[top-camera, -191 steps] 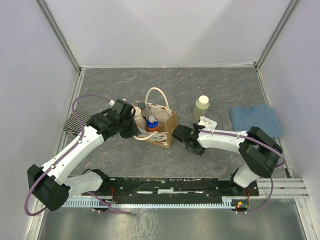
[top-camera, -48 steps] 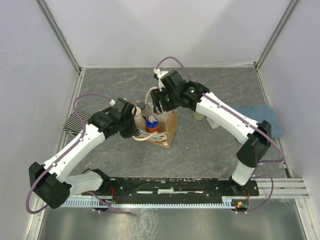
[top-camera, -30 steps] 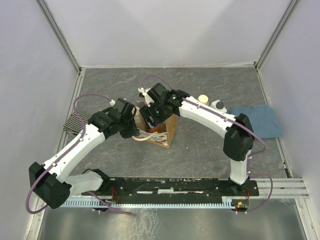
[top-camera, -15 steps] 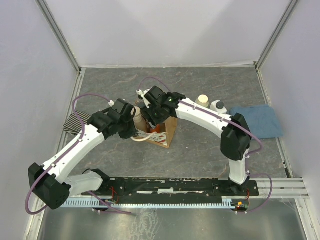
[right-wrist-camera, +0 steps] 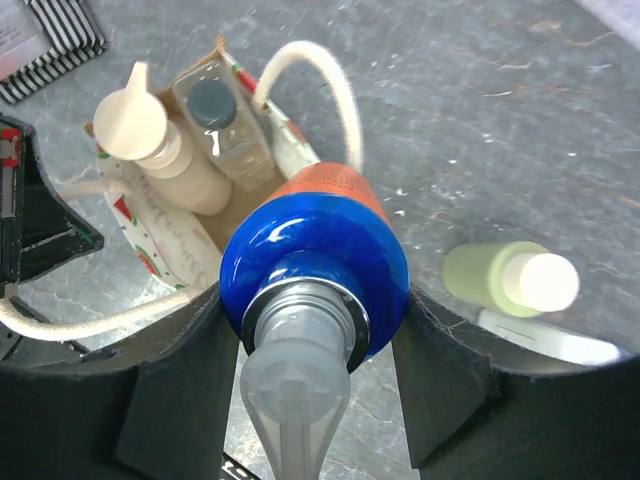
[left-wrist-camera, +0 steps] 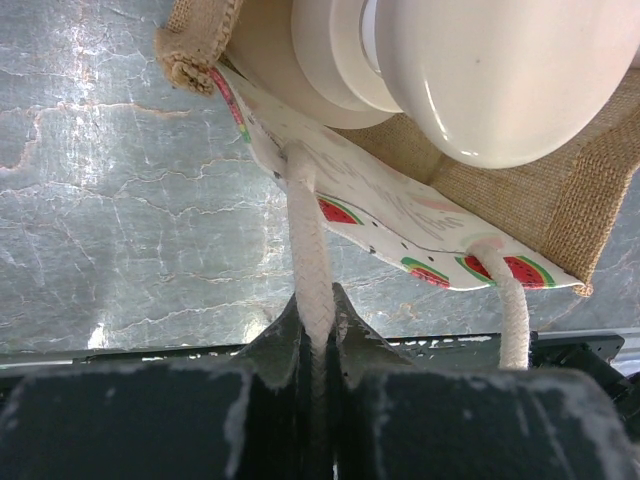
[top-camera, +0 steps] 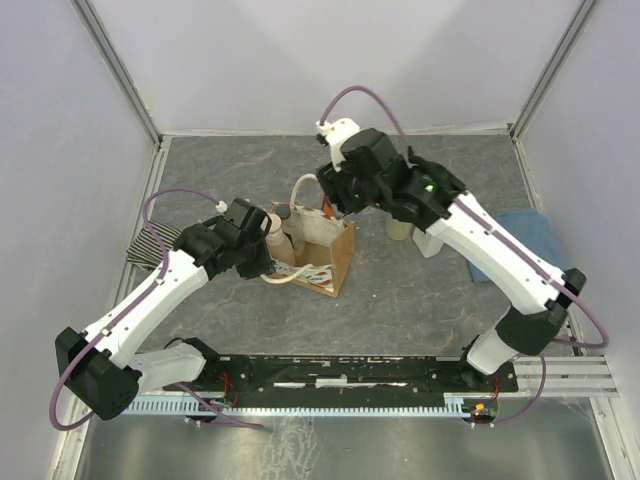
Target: Take the personal care products out of the canvas bag
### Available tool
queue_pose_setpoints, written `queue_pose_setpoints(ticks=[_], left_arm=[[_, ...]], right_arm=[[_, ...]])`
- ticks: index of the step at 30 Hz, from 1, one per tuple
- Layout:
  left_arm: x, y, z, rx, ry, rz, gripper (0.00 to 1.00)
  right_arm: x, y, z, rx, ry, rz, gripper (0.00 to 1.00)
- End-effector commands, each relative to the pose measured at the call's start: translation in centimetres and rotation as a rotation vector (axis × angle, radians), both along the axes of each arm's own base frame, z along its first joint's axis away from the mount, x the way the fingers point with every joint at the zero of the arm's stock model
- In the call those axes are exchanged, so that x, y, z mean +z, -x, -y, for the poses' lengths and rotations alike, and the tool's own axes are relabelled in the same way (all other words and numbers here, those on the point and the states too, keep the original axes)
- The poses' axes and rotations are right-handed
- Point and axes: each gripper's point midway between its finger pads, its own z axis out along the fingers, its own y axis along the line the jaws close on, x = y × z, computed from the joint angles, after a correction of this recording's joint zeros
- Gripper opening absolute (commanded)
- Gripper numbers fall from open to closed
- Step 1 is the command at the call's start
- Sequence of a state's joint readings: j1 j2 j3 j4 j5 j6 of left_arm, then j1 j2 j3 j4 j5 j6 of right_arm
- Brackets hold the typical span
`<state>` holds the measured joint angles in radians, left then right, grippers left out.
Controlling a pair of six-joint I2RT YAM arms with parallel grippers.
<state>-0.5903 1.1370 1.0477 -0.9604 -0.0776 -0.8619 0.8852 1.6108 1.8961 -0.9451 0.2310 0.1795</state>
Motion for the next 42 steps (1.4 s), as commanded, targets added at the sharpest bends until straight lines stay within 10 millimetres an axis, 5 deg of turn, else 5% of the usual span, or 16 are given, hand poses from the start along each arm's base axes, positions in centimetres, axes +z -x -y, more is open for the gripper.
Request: queue_pose_setpoints(ticks=[1,5,11,21,26,33,36,40,42], left_arm=[[1.8,-0.6,0.0,-0.011,0.018,0.064,0.03],[1.9,-0.6,0.0,-0.008,0.02,0.066,0.03],[2.1,-0.5,-0.1,-0.009,0.019,0.074,0.03],[2.0,-0.5,-0.1,-0.007,0.023,0.071,0.03],[2.0,-0.4,-0.1,-0.009,0.018,0.067,0.03],[2.0,-0.2,-0.2,-0.004,0.022,0.067,0.03],[2.0,-0.2,-0.2,-0.004,0.024,0.065,0.03],[2.2,-0.3,-0.3,0.009,0.022,0.071,0.03],[2.3,-0.4,-0.5,0.027,0.02,0.076,0.03]], right_arm=[[3.6,-1.6,4.5,-0.12,-0.002,0.106,0.52],[1.1,-3.0,6.3,-0.171,-0.013,0.061,0.51],[-5.7,-5.1,8.5,-0.221,-0.005,-0.039,0.5],[-14.1,-6.4,9.4,-0.286,-0.028,-0.064,0.48],[-15.9,-6.6,9.5,-0.308,-0.009,-0.099,0.67],[-14.3,-6.4,10.5,-0.348,0.01,-0.088,0.96],[-10.4,-5.1,9.7,-0.303,-0.031,-0.056,0.98],[-2.6,-1.5,5.3,-0.128,-0.152,0.054,0.92],[-0.9,-0.3,2.8,-0.034,-0.193,0.026,0.87]])
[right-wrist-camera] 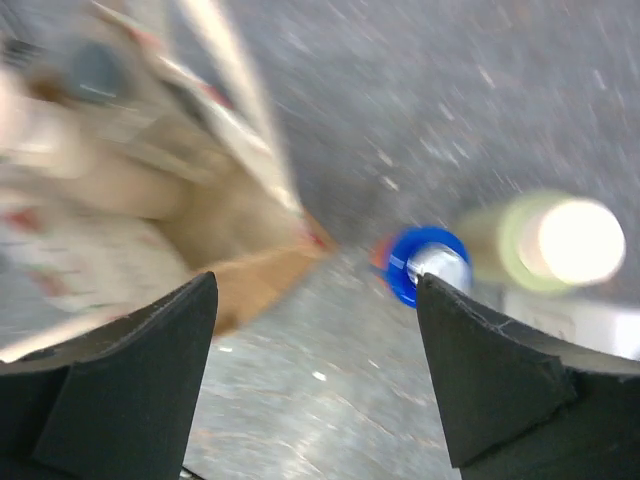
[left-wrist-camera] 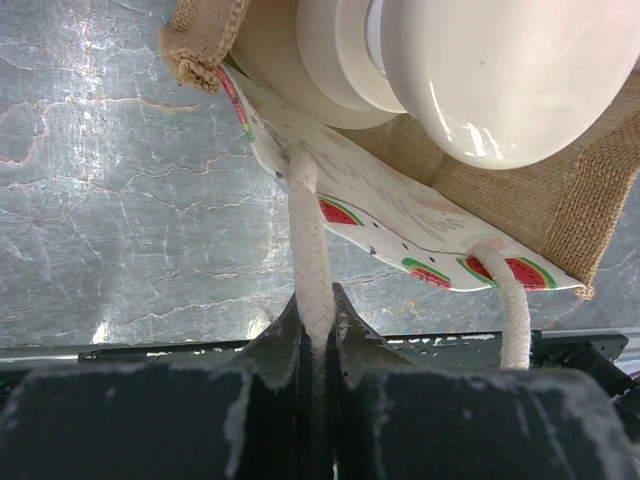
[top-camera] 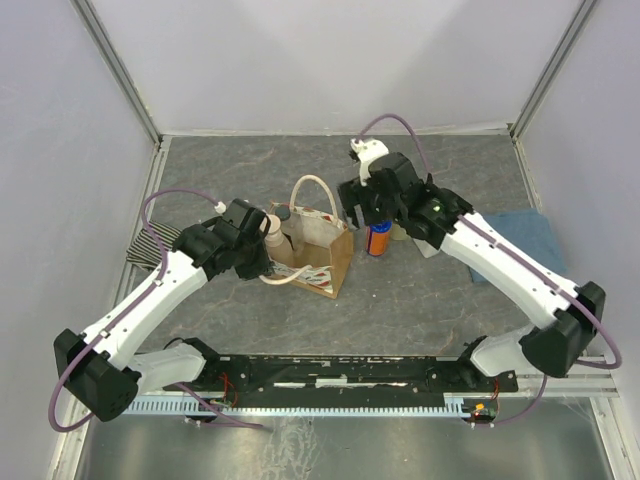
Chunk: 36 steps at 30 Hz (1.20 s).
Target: Take the personal care products out of the canvas bag
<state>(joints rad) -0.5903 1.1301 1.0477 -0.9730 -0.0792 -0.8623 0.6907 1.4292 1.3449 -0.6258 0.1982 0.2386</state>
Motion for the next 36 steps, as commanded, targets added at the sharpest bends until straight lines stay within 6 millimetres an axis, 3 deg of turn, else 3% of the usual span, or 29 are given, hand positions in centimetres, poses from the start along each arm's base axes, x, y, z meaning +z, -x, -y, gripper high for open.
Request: queue_pose_setpoints(ticks=[1,3,5,10,14,24,36], left_arm=[[2.4,-0.7,-0.4,0.032,0.024,0.086,0.03],[2.6,-0.7,-0.4,0.038,0.028,0.093,0.03],[2.7,-0.7,-0.5,0.041,0.029,0.096,0.03],[2.6,-0.5,-0.7,0.038,0.016,0.086,0.03],[2.4,-0.5,-0.9,0.041,0.001,0.079,0.04],[1.8,-0.2,-1.1,0.033,-0.013,0.059,0.04],[1.4,0.3,-1.4,0.027,-0.029,0.043,0.04]], right_arm=[[9.2,3.0,-5.7,0.208,-0.178,0.092,0.86],[9.7,3.3,-7.8,0.283,-0.184,0.054,0.82],[9.0,3.3,-9.7,0.342,-0.174,0.022,0.81],[6.0,2.3,-13.4,0.449,-0.164,-0.032,0.81],[4.0,2.7,-16.2,0.576,-0.196,-0.086,0.82],[-2.1,0.5,-18.5,0.588,-0.137,-0.138,0.81],[-4.7,-2.6,-20.3,0.592,-0.1,-0.042,0.77]])
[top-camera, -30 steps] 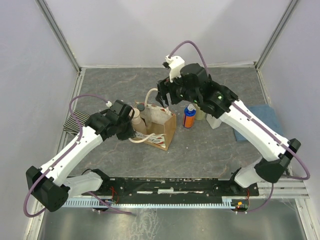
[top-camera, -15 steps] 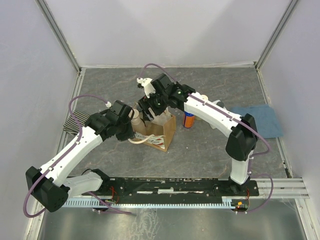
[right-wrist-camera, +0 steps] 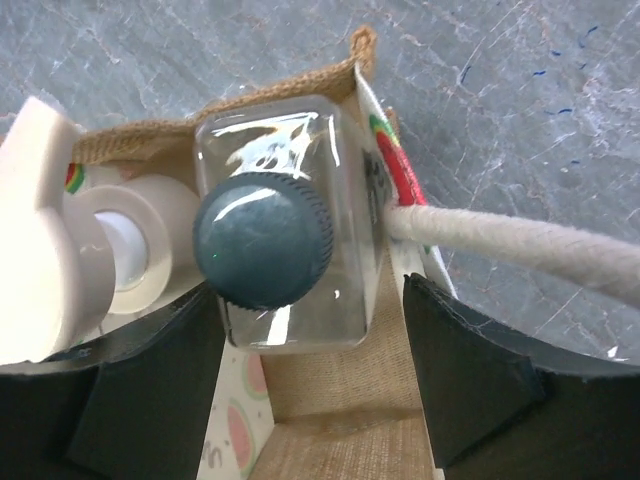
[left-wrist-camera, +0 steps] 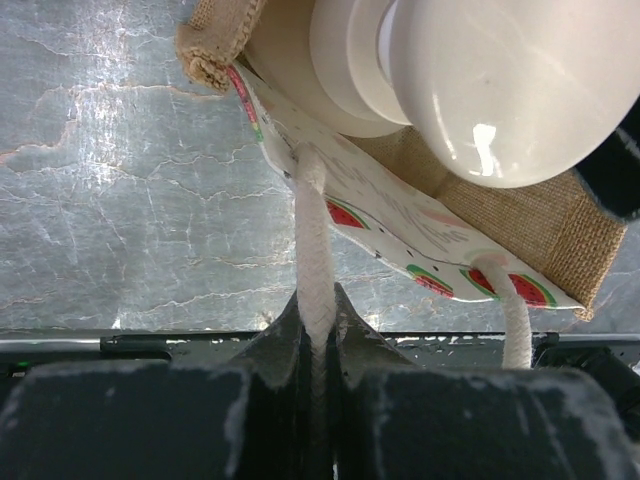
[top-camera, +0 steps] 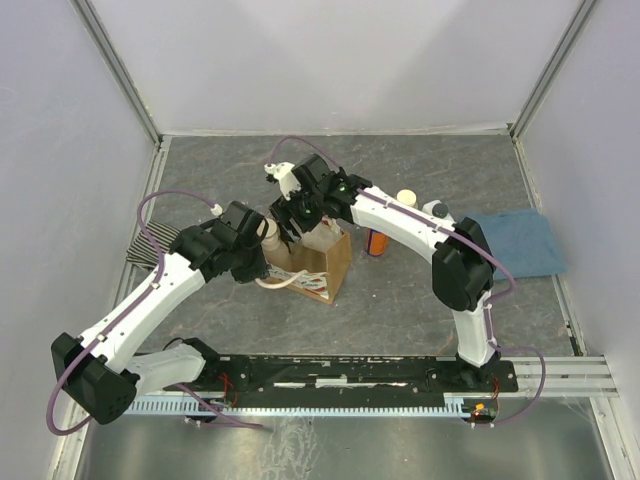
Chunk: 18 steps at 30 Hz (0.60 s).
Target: Take the personal care products out of the canvas bag
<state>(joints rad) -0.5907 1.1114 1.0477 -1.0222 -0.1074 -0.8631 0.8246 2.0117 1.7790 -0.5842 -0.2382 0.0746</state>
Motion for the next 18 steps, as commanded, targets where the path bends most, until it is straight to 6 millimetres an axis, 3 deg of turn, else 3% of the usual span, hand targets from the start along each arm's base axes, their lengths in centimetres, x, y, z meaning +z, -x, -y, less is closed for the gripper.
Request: queue_pose_setpoints(ticks=[1,9,14,18], left_arm=[[1.4,-0.4,-0.3,0.01,0.008,0.054,0.04],[1.4,-0.3,-0.5,0.004,-0.003,0.048,0.04],[1.3,-0.4,-0.4,0.003,-0.007,0.045,0.04],[1.3,-0.6,-0.4,0.006,-0.009,0.045,0.04]], right_arm=[[2.7,-2.5,-2.2,0.019,-0.084,0.153,0.76],[2.7,-3.4,-3.6,0.032,-0.126,0.194,0.66],[2.7,-3.3,-3.8,0.018,-0.105,0.189,0.43],[4.9,-2.8,-2.4,0.006,-0.086,0.214,0.36]])
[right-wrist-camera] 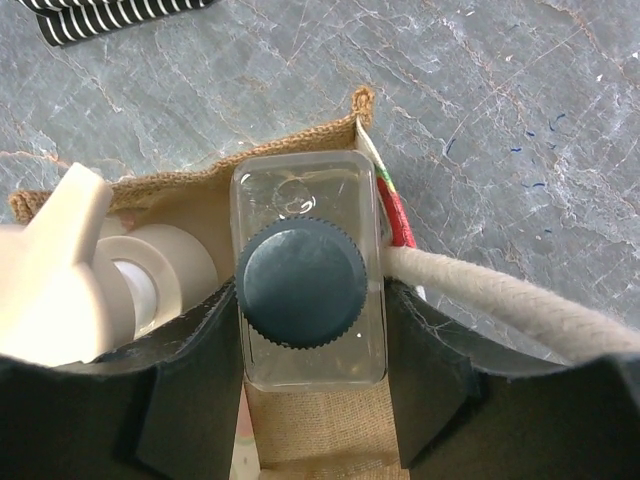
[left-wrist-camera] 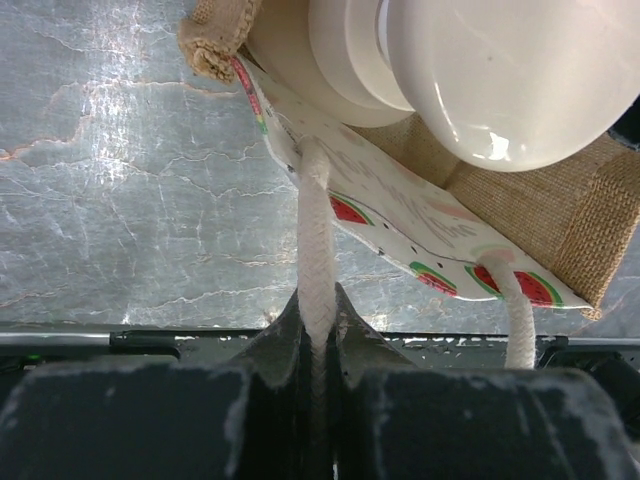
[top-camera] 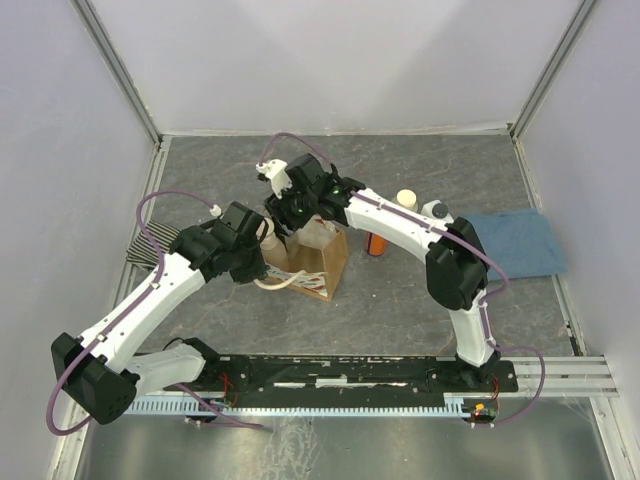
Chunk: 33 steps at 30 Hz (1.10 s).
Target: Take the personal care products out of the canvas bag
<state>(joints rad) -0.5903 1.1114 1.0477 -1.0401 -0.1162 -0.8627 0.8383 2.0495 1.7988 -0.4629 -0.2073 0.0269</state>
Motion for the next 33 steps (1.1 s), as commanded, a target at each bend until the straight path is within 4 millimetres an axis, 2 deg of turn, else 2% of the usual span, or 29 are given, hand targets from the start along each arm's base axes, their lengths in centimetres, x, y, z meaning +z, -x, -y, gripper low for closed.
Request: queue_pose_setpoints(ticks=[1,9,19,22,26,30,33], left_arm=[[1.4,-0.8,0.0,0.001,0.009,0.054,0.04],[1.3,-1.2,0.9,-0.007,0.04,0.053,0.04],[1.5,-1.5,1.3,-0.004,0.058,0.059,0.04],[1.5,-1.5,1.2,-0.002,0.058,0.063,0.04],[1.5,-1.5,1.0,0.002,0.053,0.069,0.04],[1.4,-1.6,1.1,-0.002,0.047,0.063,0.05],[1.3,-1.8,1.3,-0.003,0.05,0.059,0.05]], right_arm=[[5.4,-0.6,0.4,-0.028,-0.041,0.111,0.35],[15.3,1.9,4.4,-0.111,-0.124,0.193,0.31],[24.2,5.5,8.6,-0.146,-0.262,0.268,0.32],[26.0,5.6,10.6,-0.2,-0.256,0.321,0.32],[27.2,5.8,13.7,-0.276,-0.213,0.378,0.31],[27.8,6.7,16.2,-0.33,-0.211,0.4,0.31],[26.5,6.8,18.1,-0.388,-0.172,0.423,0.36]])
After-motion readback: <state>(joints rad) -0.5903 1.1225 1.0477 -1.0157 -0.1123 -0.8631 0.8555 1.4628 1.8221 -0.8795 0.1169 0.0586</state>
